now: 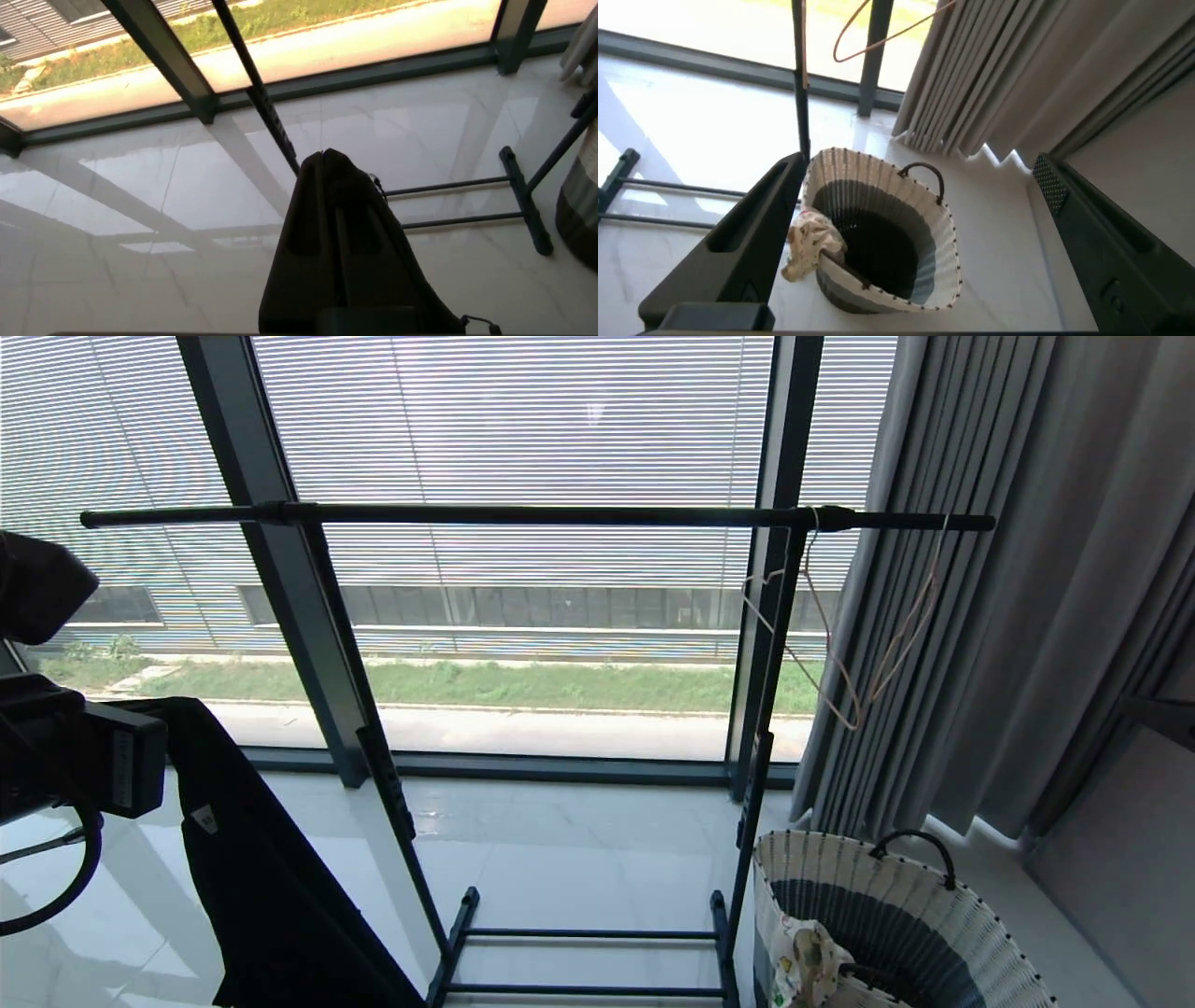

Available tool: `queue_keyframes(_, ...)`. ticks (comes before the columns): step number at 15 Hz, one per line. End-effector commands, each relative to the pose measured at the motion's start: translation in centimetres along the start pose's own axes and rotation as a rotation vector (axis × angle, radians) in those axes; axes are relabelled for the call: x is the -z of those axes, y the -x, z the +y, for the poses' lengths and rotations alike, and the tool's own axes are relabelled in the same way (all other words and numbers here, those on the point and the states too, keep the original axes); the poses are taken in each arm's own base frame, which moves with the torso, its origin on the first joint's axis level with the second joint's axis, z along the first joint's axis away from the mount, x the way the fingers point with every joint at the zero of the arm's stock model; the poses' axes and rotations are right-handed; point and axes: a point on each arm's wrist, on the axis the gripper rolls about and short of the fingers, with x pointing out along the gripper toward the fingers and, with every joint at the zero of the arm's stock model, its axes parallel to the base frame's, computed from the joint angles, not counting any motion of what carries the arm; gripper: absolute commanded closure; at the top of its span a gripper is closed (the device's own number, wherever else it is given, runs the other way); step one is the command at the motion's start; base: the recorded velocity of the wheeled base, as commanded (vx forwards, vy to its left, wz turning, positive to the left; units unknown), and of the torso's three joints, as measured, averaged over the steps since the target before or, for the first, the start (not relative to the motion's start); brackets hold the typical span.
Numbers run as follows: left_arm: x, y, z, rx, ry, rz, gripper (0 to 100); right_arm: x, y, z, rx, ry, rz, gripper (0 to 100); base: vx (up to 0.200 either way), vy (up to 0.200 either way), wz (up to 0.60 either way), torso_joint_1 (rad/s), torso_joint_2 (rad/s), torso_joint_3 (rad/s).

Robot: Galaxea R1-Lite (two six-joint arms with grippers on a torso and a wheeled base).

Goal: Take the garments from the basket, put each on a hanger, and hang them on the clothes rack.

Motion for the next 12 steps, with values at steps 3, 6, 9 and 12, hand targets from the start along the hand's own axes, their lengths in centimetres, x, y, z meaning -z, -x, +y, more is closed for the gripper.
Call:
queue_keyframes(3,-0.2,-0.1,-0.6,0.033,-0.013,-0.006,100,0.0,-2.8,0.0,0.007,-0.002,0.032,0,0.2,0.0,0.0,0.001,0.0,0.001)
queue_keyframes(6,-0.2,-0.1,-0.6,0.037,-0.015,-0.007,100,-0.1,-4.8,-0.2,0.028,-0.008,0.032,0,0.2,0.0,0.0,0.002,0.01,0.001)
queue_keyframes(9,-0.2,-0.1,-0.6,0.037,-0.013,-0.007,100,-0.1,-6.5,-0.4,0.037,-0.01,0.042,0,0.2,0.0,0.0,0.004,0.01,0.005)
queue_keyframes(12,0.0,-0.3,-0.7,0.039,-0.014,0.002,100,0.2,-8.5,-0.8,0.057,-0.017,0.062,0,0.2,0.0,0.0,0.001,0.0,0.001)
